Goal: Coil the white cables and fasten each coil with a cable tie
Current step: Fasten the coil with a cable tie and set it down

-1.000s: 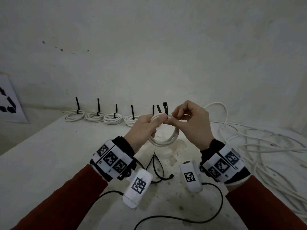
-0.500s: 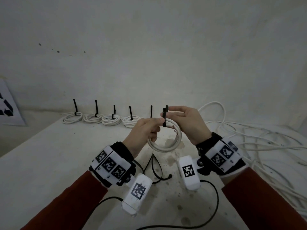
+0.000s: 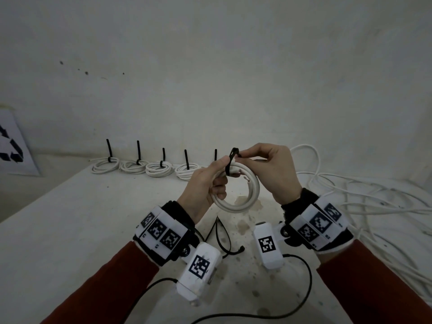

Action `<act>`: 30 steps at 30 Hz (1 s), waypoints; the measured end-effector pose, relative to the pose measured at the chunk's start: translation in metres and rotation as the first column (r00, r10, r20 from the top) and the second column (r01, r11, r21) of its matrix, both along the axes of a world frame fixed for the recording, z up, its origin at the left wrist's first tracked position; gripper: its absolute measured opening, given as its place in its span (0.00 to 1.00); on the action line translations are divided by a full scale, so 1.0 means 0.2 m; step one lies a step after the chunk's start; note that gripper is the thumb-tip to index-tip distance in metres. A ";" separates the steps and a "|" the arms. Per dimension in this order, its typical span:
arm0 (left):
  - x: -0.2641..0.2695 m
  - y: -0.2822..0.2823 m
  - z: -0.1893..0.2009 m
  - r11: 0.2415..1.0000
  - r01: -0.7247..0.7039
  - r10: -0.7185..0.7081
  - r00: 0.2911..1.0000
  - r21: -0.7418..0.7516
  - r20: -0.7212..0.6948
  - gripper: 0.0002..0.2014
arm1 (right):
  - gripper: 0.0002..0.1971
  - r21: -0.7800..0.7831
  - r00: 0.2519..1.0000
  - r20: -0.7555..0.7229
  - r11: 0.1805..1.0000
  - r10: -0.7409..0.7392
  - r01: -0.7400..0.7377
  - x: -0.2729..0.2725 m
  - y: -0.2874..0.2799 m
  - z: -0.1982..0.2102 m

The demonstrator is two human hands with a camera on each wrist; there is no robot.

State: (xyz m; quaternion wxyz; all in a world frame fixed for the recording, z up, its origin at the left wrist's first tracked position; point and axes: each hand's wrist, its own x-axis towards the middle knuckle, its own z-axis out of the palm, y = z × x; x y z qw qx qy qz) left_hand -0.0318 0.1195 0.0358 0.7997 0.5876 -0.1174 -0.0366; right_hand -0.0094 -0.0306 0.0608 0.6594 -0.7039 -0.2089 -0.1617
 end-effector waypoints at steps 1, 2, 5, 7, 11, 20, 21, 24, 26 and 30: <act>0.00 0.00 0.00 1.000 0.000 0.000 1.000 -0.001 0.001 0.18 | 0.06 -0.001 1.000 0.001 1.000 0.004 -0.004 0.00 0.00 0.00; -0.01 -0.01 0.01 1.000 -0.002 0.002 1.000 -0.001 0.004 0.19 | 0.06 -0.001 1.000 0.002 1.000 0.007 -0.007 0.00 0.00 0.00; -0.01 -0.01 0.01 1.000 -0.016 0.016 1.000 -0.007 0.004 0.20 | 0.06 0.006 1.000 0.015 1.000 0.011 -0.011 -0.01 -0.01 0.01; 0.00 -0.01 0.01 1.000 -0.030 0.029 1.000 -0.006 -0.009 0.21 | 0.05 0.019 1.000 0.028 1.000 0.015 -0.015 -0.01 -0.01 0.01; 0.01 -0.01 0.01 0.999 -0.032 0.033 0.999 0.022 -0.041 0.22 | 0.04 0.015 0.999 0.042 1.000 0.014 -0.015 -0.01 -0.01 -0.01; -0.01 -0.02 0.04 0.996 -0.032 0.038 0.997 0.085 -0.072 0.18 | 0.05 -0.023 0.994 0.109 1.000 0.003 -0.001 0.00 -0.01 -0.03; -0.01 -0.01 0.04 0.996 -0.029 0.035 0.997 0.090 -0.069 0.18 | 0.05 -0.024 0.991 0.130 1.000 0.006 -0.003 -0.01 -0.01 -0.03; 0.00 -0.01 0.04 0.995 -0.015 0.021 0.998 0.094 -0.066 0.21 | 0.07 -0.012 0.984 0.179 1.000 0.002 0.000 0.00 -0.01 -0.04; 0.01 -0.01 0.04 0.996 -0.014 0.020 0.998 0.090 -0.067 0.23 | 0.07 0.005 0.981 0.192 1.000 0.000 -0.001 0.00 -0.01 -0.04; 0.01 -0.01 0.04 0.994 -0.028 0.035 0.997 0.107 -0.065 0.18 | 0.07 -0.002 0.977 0.211 1.000 0.003 -0.003 -0.01 -0.01 -0.04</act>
